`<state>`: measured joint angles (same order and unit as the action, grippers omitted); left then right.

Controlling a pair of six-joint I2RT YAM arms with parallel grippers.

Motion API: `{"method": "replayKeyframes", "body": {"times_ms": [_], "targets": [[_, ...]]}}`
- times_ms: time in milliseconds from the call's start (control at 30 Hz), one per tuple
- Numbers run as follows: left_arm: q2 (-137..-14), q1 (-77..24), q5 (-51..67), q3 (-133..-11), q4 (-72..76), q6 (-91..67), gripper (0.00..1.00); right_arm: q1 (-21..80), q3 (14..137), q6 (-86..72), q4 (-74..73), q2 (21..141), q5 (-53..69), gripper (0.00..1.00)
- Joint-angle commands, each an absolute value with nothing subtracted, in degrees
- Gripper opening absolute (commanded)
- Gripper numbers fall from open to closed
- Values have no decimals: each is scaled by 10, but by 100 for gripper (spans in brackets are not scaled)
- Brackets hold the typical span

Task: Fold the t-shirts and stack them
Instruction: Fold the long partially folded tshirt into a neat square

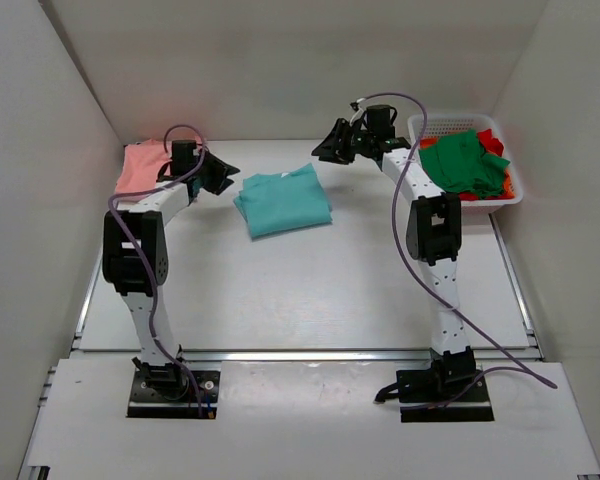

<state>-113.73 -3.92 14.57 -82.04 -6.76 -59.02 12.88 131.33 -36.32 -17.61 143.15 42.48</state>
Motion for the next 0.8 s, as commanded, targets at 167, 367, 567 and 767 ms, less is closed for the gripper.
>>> {"method": "replayKeyframes", "body": {"times_ms": [167,367,567,767], "targets": [[-1073,-38,128,-755,-24,-585,56,112,1216,-297,-106,1311,386,38],[-1060,-73,71,-702,-89,-531,61,115,1084,-246,-139,1209,354,38],[-1109,-104,11,-753,-171,-505,65,102,963,-241,-136,1108,356,36],[-1190,-144,-57,-860,-274,-489,65,63,899,-236,-140,1025,362,36]]}}
